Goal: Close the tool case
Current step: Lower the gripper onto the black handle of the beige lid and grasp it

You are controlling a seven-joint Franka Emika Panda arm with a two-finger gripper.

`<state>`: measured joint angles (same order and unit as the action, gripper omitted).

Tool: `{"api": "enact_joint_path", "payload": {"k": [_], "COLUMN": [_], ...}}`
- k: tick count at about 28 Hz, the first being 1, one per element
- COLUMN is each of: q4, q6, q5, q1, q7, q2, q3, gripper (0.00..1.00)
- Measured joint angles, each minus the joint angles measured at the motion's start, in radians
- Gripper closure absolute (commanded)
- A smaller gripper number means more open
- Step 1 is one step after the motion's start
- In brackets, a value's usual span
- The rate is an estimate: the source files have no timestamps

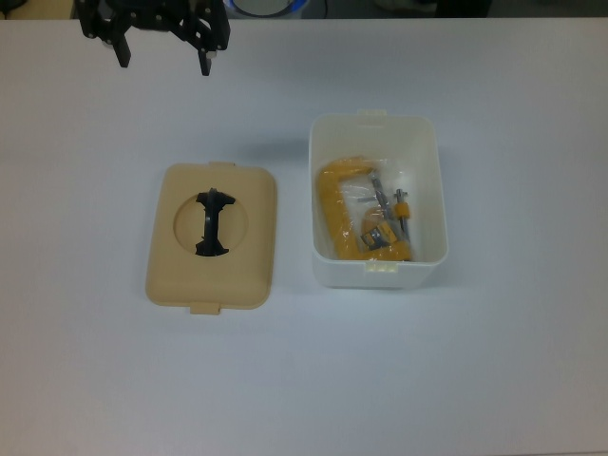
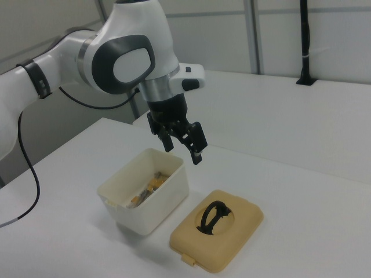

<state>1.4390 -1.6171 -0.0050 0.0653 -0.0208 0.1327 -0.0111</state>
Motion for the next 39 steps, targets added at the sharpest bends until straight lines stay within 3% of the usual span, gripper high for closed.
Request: {"api": "enact_joint_path", "payload": {"k": [9, 21, 29, 39], "q4": [0.023, 0.068, 0.148, 0.153], "q6": [-0.032, -0.076, -0.239, -0.319], "q5": [-0.035, -0.037, -0.037, -0.038], "q1": [-0.007, -0.021, -0.048, -0.059], "q7": [0.0, 0.009, 0.056, 0.082], "q2": [0.05, 0.109, 0.175, 0.233], "q3": [0.001, 0.003, 0.005, 0.005], "gripper": [0.0, 0.0, 0.0, 0.0]}}
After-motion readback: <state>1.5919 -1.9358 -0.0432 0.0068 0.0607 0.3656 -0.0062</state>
